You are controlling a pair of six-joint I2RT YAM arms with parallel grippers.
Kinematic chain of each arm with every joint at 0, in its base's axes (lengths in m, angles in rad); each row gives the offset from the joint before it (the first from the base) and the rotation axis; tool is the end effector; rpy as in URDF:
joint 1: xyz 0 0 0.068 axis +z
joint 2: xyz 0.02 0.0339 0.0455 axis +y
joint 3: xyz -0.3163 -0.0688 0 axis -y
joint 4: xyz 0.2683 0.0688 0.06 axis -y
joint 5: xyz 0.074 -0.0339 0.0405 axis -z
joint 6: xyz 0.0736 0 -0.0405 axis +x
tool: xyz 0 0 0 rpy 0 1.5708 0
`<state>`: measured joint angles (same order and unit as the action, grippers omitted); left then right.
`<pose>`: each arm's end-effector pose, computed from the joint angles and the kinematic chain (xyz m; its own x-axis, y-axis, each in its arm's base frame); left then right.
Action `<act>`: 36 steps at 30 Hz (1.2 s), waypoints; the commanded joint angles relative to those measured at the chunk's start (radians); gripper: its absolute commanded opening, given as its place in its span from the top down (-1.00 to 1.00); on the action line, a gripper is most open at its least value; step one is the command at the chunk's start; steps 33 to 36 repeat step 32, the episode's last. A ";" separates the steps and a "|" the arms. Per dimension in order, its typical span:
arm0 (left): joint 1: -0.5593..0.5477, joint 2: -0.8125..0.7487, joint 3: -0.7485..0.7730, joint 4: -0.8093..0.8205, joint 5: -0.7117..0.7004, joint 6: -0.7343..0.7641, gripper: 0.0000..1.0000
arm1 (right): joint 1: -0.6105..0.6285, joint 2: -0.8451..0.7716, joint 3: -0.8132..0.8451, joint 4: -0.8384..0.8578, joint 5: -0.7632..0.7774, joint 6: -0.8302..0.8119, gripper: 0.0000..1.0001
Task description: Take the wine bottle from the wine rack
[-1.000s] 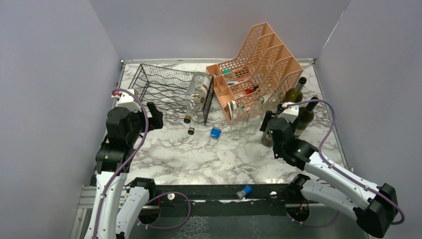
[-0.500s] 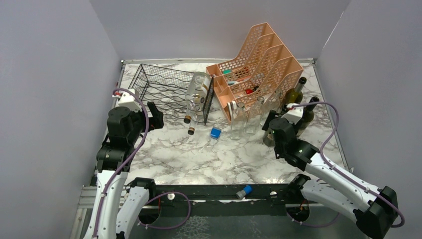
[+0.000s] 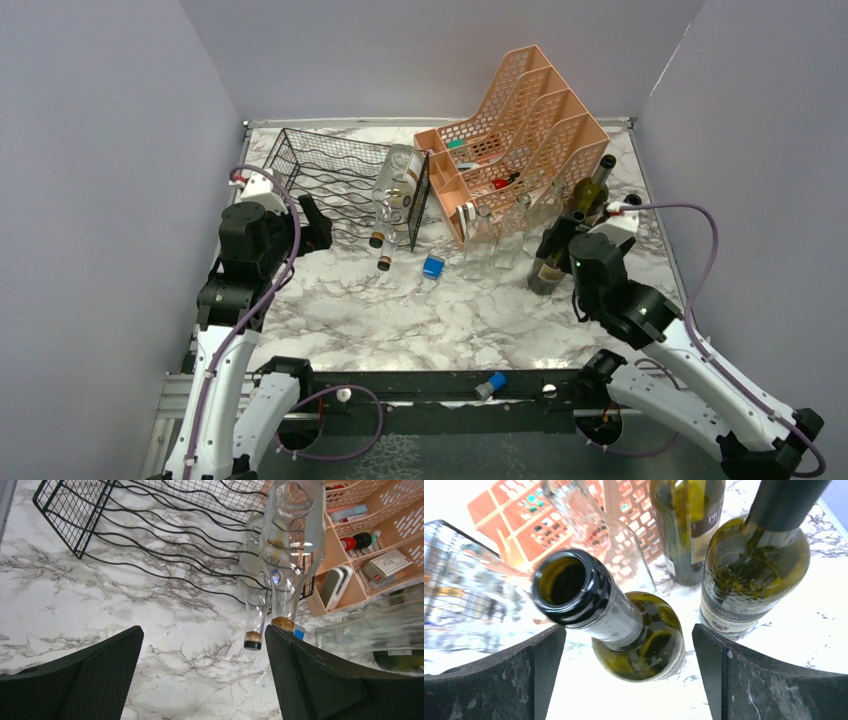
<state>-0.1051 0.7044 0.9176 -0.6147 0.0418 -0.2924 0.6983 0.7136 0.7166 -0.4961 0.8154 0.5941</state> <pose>0.1631 -0.0203 0.3761 -0.4134 -0.2460 -0.8767 0.0250 0.9594 -0.2810 0.1559 0.0609 0.3224 -0.2722 0.2725 -0.9228 0.2447 0.9471 0.2075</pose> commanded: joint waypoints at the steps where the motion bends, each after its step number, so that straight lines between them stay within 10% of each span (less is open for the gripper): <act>1: -0.002 0.038 0.100 0.078 0.020 -0.028 -0.98 | -0.005 -0.080 0.114 -0.200 -0.071 0.059 -0.99; 21: -0.002 0.267 0.679 0.250 0.022 0.108 -0.98 | -0.005 0.022 0.759 0.040 -0.316 -0.668 -0.99; 36: -0.002 0.177 0.653 0.398 0.009 0.131 -0.98 | -0.005 0.073 0.872 0.186 -0.329 -0.768 -0.99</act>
